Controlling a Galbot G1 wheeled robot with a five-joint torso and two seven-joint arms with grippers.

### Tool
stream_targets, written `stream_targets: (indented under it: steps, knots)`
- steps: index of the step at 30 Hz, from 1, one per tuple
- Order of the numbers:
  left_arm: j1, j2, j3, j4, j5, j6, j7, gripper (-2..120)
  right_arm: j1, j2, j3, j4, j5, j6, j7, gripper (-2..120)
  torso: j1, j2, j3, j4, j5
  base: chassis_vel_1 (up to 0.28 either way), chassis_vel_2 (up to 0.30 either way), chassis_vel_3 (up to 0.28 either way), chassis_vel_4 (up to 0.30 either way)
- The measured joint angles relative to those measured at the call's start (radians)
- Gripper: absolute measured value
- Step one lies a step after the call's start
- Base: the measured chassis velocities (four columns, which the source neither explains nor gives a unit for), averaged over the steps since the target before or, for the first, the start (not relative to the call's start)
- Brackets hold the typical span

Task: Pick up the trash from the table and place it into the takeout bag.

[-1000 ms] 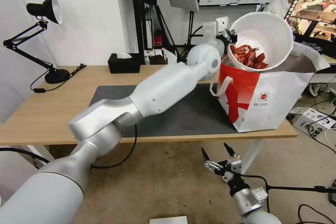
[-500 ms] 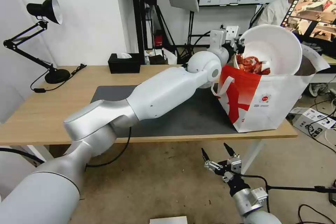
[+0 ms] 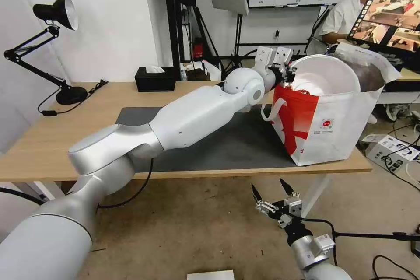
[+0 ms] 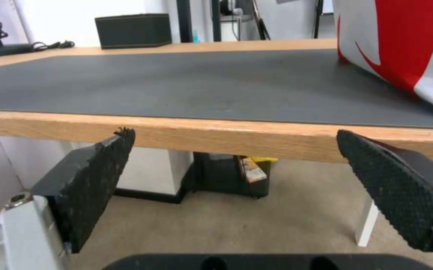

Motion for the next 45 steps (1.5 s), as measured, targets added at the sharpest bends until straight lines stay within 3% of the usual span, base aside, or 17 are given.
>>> stream_targets:
  steps: [6,9,13,15,22,24,30,34,38,39,41,43,45]
  knots:
    - [0.013,0.005,-0.001,-0.015,0.001,0.003,0.0,37,0.0,0.0,0.0,0.0,0.0,0.0,0.0,100,0.0,0.0,0.0,-0.0002,0.0001,0.0,0.0,0.0,0.0]
    - [0.022,0.008,-0.006,-0.026,0.0,0.004,0.0,54,0.0,0.0,0.0,0.0,0.0,0.0,0.0,100,0.0,0.0,0.0,-0.0002,0.0,0.0,0.0,0.0,0.0]
    - [0.025,0.014,-0.012,-0.036,-0.002,0.003,0.0,61,0.0,0.0,0.0,0.0,0.0,0.0,0.0,100,0.0,0.0,0.0,-0.0003,0.0,0.0,0.0,0.0,0.0]
    - [0.032,0.045,-0.026,-0.077,-0.005,-0.016,-0.003,74,0.0,0.0,0.0,0.0,0.0,0.0,0.0,100,0.0,0.0,0.0,-0.0004,0.0001,0.0,0.0,0.0,0.0]
    - [0.036,0.159,-0.05,-0.185,-0.025,-0.045,-0.045,97,0.0,0.0,0.0,0.0,0.0,0.0,0.0,100,0.0,0.0,0.0,-0.0001,-0.0001,0.0,0.0,0.0,0.0]
    - [0.036,0.179,-0.052,-0.203,-0.029,-0.05,-0.049,99,0.0,0.0,0.0,0.0,0.0,0.0,0.0,100,0.0,0.0,0.0,-0.0001,-0.0001,0.0,0.0,0.0,0.0]
    - [0.058,0.331,-0.047,-0.316,-0.014,-0.147,-0.054,100,0.0,0.0,0.0,0.0,0.0,0.0,0.0,100,0.0,0.0,0.0,-0.0001,-0.0002,0.0,0.0,0.0,0.0]
    - [0.089,0.385,-0.065,-0.36,0.0,-0.181,-0.052,100,0.0,0.0,0.0,0.0,0.0,0.0,0.0,100,0.0,0.0,0.0,-0.0001,-0.0001,0.0,0.0,0.0,0.0]
    - [0.202,0.522,-0.15,-0.453,0.028,-0.225,-0.049,100,0.0,0.0,0.0,0.0,0.0,0.0,0.0,100,0.0,0.0,0.0,-0.0001,-0.0001,0.0,0.0,0.0,0.0]
    - [0.202,0.522,-0.15,-0.453,0.028,-0.225,-0.049,100,0.0,0.0,0.0,0.0,0.0,0.0,0.0,100,0.0,0.0,0.0,-0.0001,-0.0001,0.0,0.0,0.0,0.0]
    - [0.288,0.598,-0.218,-0.503,0.047,-0.244,-0.048,100,0.0,0.0,0.0,0.0,0.0,0.0,0.0,100,0.0,0.0,0.0,0.0002,-0.0003,0.0,0.0,0.0,0.0]
    - [0.308,0.613,-0.235,-0.512,0.053,-0.247,-0.048,100,0.0,0.0,0.0,0.0,0.0,0.0,0.0,100,0.0,0.0,0.0,0.0004,-0.0003,0.0,0.0,0.0,0.0]
    - [0.418,0.68,-0.334,-0.567,0.087,-0.277,-0.044,100,0.0,0.0,0.0,0.0,0.0,0.0,0.0,100,0.0,0.0,0.0,0.0001,-0.0002,0.0,0.0,0.0,0.0]
